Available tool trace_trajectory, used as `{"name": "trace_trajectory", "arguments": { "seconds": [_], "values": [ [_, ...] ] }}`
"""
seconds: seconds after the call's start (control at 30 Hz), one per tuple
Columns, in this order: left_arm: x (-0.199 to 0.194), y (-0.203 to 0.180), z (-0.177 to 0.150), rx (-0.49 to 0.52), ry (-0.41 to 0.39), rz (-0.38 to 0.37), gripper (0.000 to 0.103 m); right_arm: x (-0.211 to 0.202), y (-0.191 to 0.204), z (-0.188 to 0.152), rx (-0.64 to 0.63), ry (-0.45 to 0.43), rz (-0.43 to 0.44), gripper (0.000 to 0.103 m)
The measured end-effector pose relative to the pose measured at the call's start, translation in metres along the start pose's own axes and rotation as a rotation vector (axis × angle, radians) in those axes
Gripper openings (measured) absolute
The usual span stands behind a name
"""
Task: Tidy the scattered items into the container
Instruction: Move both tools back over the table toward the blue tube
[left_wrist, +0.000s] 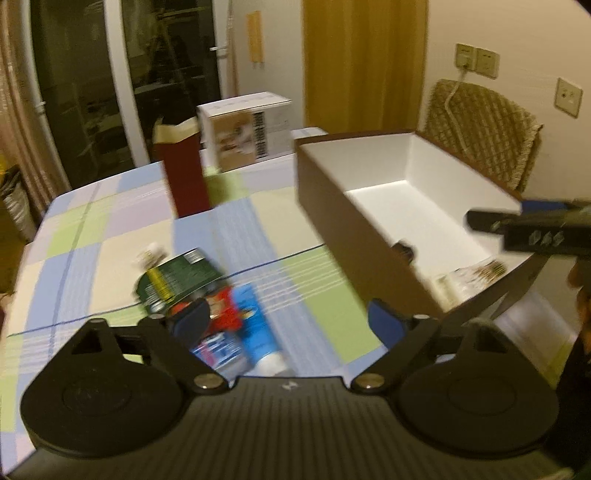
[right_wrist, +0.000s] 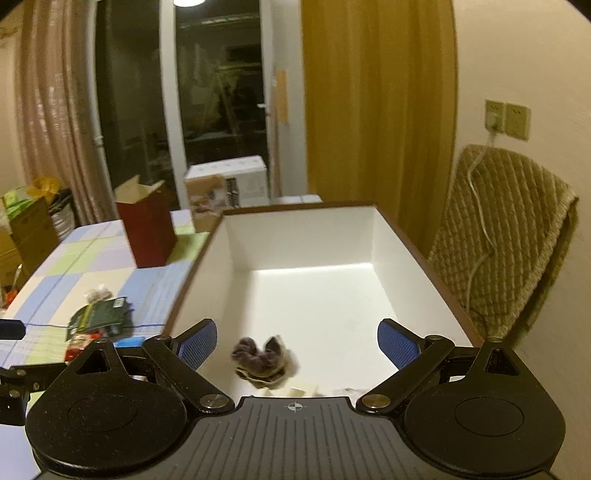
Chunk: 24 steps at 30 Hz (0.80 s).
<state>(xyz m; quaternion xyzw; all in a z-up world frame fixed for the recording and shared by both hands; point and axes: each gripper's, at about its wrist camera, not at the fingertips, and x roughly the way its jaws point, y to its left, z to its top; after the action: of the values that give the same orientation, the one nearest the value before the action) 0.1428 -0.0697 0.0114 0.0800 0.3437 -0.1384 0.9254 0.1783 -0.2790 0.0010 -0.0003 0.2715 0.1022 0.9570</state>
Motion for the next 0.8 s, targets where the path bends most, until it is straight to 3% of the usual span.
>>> {"name": "trace_trajectory", "arguments": {
  "seconds": [0.07,0.33,0.67,0.8],
  "values": [
    [-0.002,0.012,-0.01,-0.007,0.012,0.028,0.1,-0.002,0.008,0.0,-0.022,-0.008,0.02,0.099],
    [-0.014,0.061,-0.04,-0.069,0.029,0.119,0.101,-0.02,0.054,0.005,-0.132,-0.076,0.102,0.103],
    [-0.021,0.11,-0.059,-0.203,0.014,0.212,0.101,-0.024,0.144,-0.013,-0.252,-0.03,0.277,0.103],
    [-0.023,0.119,-0.059,-0.257,-0.016,0.222,0.101,-0.009,0.171,-0.027,-0.293,0.01,0.304,0.103]
  ]
}}
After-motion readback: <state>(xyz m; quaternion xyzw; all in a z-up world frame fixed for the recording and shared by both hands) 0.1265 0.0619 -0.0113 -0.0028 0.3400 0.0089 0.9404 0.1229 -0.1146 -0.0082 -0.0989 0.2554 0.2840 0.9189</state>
